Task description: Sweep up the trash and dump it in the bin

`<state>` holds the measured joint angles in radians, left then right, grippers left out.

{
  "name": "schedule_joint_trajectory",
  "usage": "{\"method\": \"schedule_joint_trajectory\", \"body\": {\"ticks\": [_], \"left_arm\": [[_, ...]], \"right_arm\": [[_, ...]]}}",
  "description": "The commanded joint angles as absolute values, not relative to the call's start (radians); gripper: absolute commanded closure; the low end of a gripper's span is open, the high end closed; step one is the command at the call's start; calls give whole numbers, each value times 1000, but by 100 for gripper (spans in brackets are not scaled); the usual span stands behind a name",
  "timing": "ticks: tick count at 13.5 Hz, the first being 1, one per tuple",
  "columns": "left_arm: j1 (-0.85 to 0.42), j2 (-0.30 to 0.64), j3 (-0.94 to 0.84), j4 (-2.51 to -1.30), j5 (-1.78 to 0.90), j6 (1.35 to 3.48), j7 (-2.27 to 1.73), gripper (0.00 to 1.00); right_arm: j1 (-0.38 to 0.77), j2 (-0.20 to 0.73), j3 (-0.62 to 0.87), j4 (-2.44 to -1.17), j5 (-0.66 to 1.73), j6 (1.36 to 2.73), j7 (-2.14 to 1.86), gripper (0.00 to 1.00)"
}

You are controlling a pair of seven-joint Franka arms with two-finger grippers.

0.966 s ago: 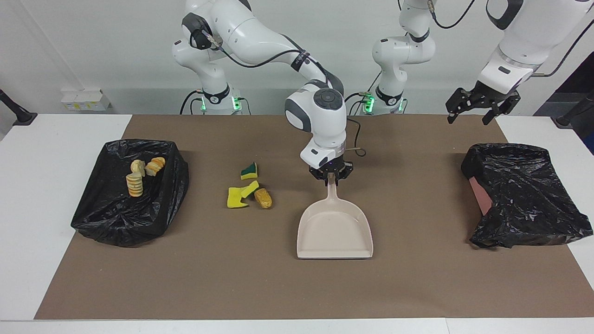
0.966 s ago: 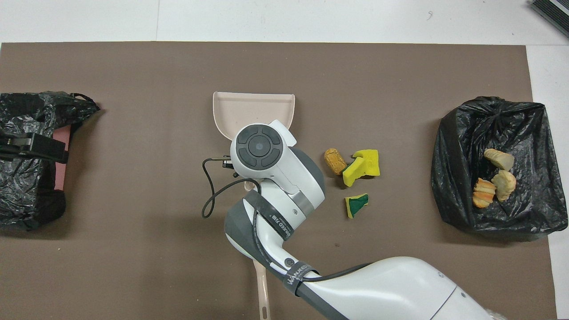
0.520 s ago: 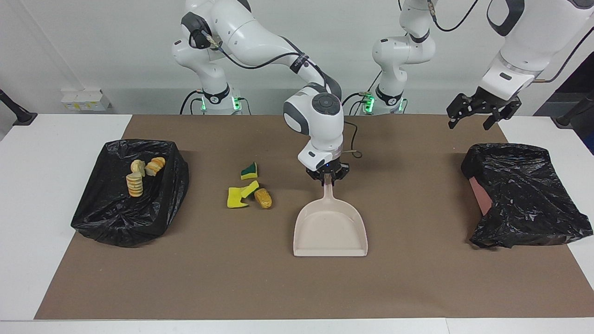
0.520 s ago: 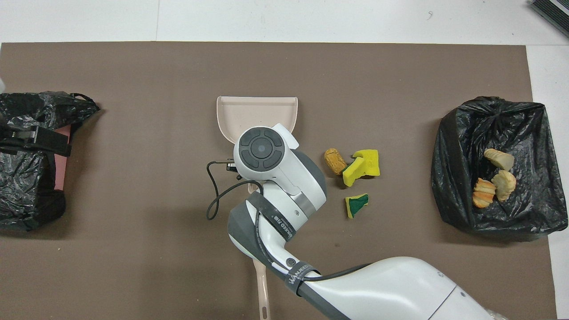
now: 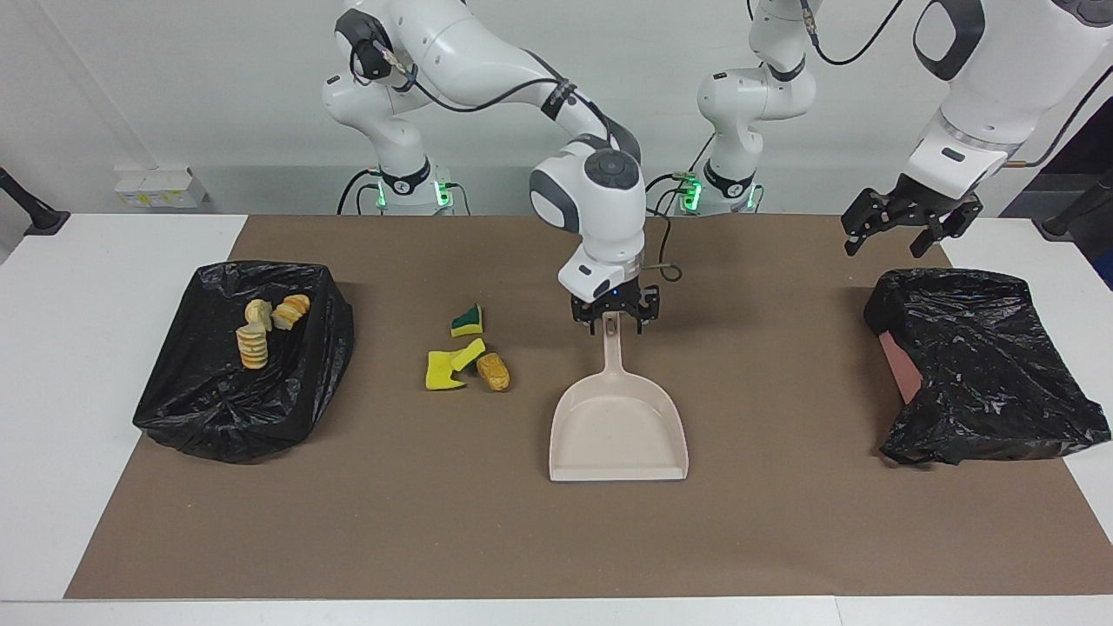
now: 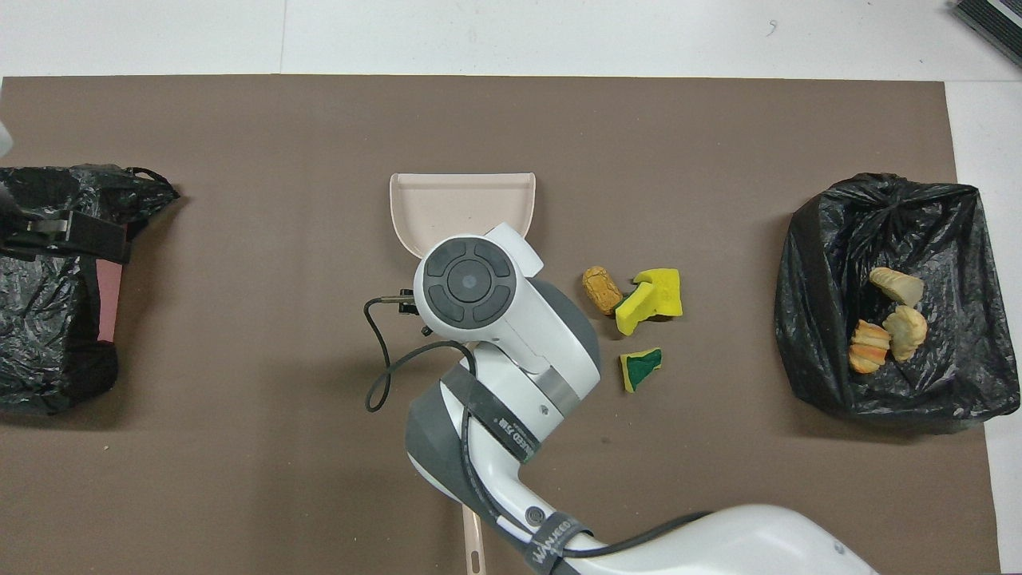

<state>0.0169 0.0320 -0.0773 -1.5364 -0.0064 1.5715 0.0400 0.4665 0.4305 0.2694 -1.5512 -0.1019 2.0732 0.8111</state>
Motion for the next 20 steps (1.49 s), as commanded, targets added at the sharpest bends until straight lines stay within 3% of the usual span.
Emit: {"method": "schedule_joint_trajectory", "body": {"ticks": [1, 9, 13, 18, 20], "left_arm": [[3, 29, -71, -1536, 2, 1575, 46, 0], [0, 34, -75, -1545, 0, 1600, 45, 0], [-72, 49, -74, -1619, 0, 1698, 32, 0], [-193, 69, -75, -1729, 0, 1870, -106, 0], [-248, 109, -75, -1739, 0, 1917, -118, 0]], "right_arm": [[459, 248, 299, -1750, -43, 2063, 808, 0], [574, -20, 313, -2143, 194, 2089, 782, 0], [644, -14, 313, -2271, 239, 2247, 796, 0], [666, -6, 313, -2302, 239, 2272, 776, 0], [666, 3, 313, -2303, 239, 2286, 750, 10]]}}
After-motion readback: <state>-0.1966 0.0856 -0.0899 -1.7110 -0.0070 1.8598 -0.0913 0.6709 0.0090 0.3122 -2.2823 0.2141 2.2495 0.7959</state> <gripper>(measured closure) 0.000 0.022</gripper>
